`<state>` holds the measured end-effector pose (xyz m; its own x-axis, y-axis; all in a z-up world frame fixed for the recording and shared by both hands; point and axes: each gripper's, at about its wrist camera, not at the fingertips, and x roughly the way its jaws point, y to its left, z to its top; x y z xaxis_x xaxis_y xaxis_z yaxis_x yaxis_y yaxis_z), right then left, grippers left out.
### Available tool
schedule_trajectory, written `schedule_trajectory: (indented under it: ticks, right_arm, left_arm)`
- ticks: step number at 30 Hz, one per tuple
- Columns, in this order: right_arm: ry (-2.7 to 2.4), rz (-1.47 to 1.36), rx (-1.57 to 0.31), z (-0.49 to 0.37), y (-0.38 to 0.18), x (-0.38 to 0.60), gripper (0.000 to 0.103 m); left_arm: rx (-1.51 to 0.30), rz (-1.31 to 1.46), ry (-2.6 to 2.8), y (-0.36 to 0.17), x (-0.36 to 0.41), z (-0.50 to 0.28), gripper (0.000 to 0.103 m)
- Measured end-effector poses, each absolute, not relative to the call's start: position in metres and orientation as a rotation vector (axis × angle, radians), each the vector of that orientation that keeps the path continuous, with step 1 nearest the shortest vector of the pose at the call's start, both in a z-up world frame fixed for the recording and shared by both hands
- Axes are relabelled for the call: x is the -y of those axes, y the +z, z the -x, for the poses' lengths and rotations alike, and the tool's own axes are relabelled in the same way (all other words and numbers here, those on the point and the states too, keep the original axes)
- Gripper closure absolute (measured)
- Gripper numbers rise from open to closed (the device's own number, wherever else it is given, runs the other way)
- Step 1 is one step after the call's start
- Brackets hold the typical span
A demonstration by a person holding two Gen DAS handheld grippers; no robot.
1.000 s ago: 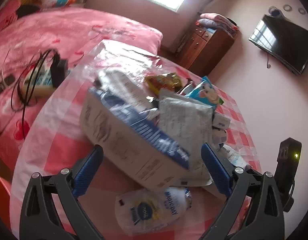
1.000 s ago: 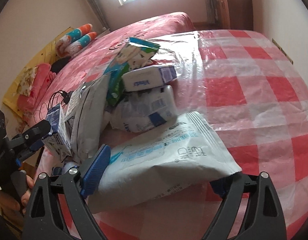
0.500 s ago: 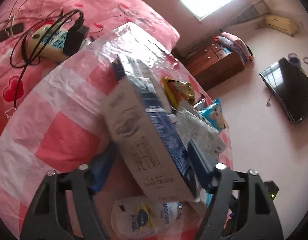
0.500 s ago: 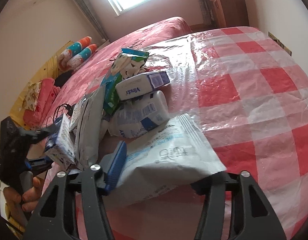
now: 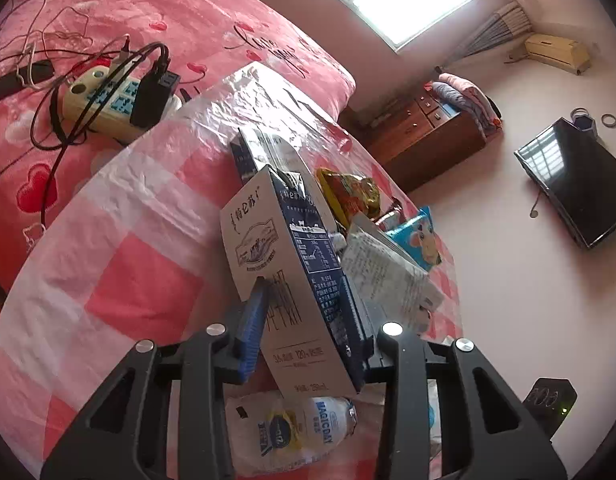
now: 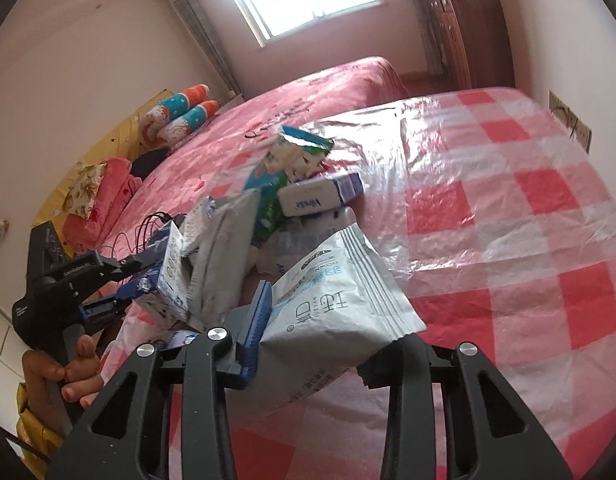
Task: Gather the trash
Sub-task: 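Carry the milk carton to the orange bucket and open the left tool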
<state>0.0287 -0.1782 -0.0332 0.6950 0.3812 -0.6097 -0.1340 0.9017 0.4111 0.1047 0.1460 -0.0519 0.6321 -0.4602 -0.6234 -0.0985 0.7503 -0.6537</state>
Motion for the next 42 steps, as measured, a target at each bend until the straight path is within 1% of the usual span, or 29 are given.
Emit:
schedule_trajectory:
  ticks: [2, 3, 4, 5, 9, 11, 15, 17, 18, 19, 24, 31, 37, 42]
  right_arm:
    - [0.289, -0.342, -0.733, -0.022, -0.027, 0.178, 0.065]
    - [0.29, -0.342, -0.728, -0.022, -0.025, 0.179, 0.066]
    - [0.289, -0.34, -0.721, -0.02, -0.022, 0.179, 0.066]
    - [0.29, -0.334, -0.714, -0.017, -0.02, 0.179, 0.066]
    - [0.283, -0.308, -0.686, -0.01, -0.012, 0.178, 0.066]
    - [0.287, -0.301, -0.673, -0.006, -0.009, 0.178, 0.066]
    - [0.285, -0.289, -0.658, -0.003, -0.006, 0.178, 0.066]
    - [0.291, -0.296, -0.659, -0.004, -0.006, 0.178, 0.066]
    - [0.292, -0.297, -0.659, -0.004, -0.006, 0.178, 0.066]
    - [0.293, -0.296, -0.658, -0.004, -0.006, 0.178, 0.066]
    - [0.303, -0.275, -0.656, -0.003, -0.002, 0.17, 0.066]
    - [0.36, -0.261, -0.666, -0.007, 0.005, 0.146, 0.066]
    - [0.455, -0.233, -0.672, -0.01, 0.016, 0.106, 0.066]
    - [0.595, -0.213, -0.694, -0.014, 0.025, 0.051, 0.066]
  left_arm:
    - [-0.878, 0.708, -0.238, -0.052, -0.145, -0.102, 0.065]
    - [-0.877, 0.704, -0.237, -0.053, -0.144, -0.101, 0.061]
    - [-0.885, 0.699, -0.225, -0.054, -0.143, -0.1, 0.055]
    - [-0.902, 0.692, -0.209, -0.056, -0.142, -0.101, 0.042]
    - [-0.905, 0.654, -0.171, -0.064, -0.142, -0.103, 0.025]
    - [-0.916, 0.649, -0.165, -0.069, -0.143, -0.108, 0.022]
    - [-0.931, 0.643, -0.186, -0.073, -0.136, -0.116, 0.023]
    - [-0.929, 0.62, -0.169, -0.073, -0.13, -0.118, 0.027]
    - [-0.927, 0.626, -0.159, -0.073, -0.13, -0.118, 0.033]
    - [-0.924, 0.632, -0.158, -0.072, -0.129, -0.118, 0.034]
    - [-0.908, 0.589, -0.152, -0.069, -0.129, -0.112, 0.036]
    - [-0.853, 0.532, -0.165, -0.048, -0.144, -0.084, 0.036]
    - [-0.792, 0.544, -0.158, -0.027, -0.179, -0.052, 0.036]
    - [-0.735, 0.549, -0.09, -0.015, -0.224, -0.016, 0.035]
